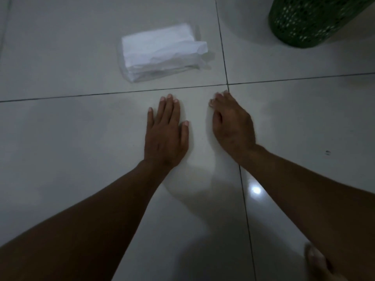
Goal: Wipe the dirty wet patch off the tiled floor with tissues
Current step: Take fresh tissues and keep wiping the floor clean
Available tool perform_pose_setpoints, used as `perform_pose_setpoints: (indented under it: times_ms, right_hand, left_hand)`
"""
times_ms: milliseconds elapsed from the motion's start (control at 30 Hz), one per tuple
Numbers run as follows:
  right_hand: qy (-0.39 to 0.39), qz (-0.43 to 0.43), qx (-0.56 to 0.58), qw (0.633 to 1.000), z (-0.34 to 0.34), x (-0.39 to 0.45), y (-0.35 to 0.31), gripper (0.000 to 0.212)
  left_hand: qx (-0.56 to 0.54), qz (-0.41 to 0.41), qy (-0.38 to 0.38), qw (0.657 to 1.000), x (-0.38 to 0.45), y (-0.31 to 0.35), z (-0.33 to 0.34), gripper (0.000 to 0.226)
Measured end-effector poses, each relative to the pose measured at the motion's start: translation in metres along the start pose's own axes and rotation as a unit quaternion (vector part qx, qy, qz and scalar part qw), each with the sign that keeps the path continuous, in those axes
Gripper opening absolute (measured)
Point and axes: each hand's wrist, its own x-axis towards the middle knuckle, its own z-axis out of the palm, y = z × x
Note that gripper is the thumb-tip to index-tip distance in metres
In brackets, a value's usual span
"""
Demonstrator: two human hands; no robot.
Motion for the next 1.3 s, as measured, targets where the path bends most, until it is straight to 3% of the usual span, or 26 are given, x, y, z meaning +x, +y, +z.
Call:
perform_pose_setpoints:
  times_ms: [67,133,267,367,633,733,833,1033,1167,1300]
  right_hand:
    - [-0.022,-0.083,0.001,0.996,-0.001,-0.006,0.001,0.037]
    - [-0.021,-0.108,-0.001,0.994,0.001,-0.009,0.010,0.037]
    - [0.030,0.027,-0.009,0.999,0.007,0.024,0.019,0.037]
    - [0.008,0.086,0.011,0.996,0.018,0.046,0.009,0.038]
    - [-0.039,-0.132,0.005,0.990,0.010,0.002,-0.006,0.033]
    - [0.009,-0.051,-0.010,0.999,0.009,0.011,0.007,0.034]
    - [-0.003,0.049,0.004,0.999,0.011,0.020,-0.004,0.040]
    - [-0.057,-0.085,0.008,0.995,0.000,-0.011,0.002,0.057]
    - [-0.041,-0.155,-0.011,0.987,-0.005,-0.014,0.014,0.050]
    - [-0.047,-0.169,-0.006,0.984,-0.005,-0.008,0.017,0.045]
  left_hand:
    - [-0.001,-0.006,0.001,1.000,0.005,0.002,0.002,0.064]
    - [0.003,-0.003,0.003,1.000,0.007,0.003,0.005,0.064]
    - [-0.001,0.005,0.012,1.000,0.008,0.001,0.008,0.064]
    - [-0.004,0.004,0.008,1.000,0.008,0.001,0.008,0.064]
    - [-0.011,0.004,-0.001,1.000,0.009,-0.001,0.006,0.064]
    - [-0.017,0.012,-0.001,1.000,0.008,-0.006,0.006,0.064]
    - [-0.016,0.018,0.006,1.000,0.008,-0.008,0.008,0.064]
    - [-0.011,0.013,-0.005,1.000,0.007,-0.008,0.007,0.064]
    - [-0.007,0.002,-0.011,1.000,0.007,-0.003,0.007,0.065]
    - [-0.018,0.005,-0.031,0.999,0.010,0.011,0.002,0.067]
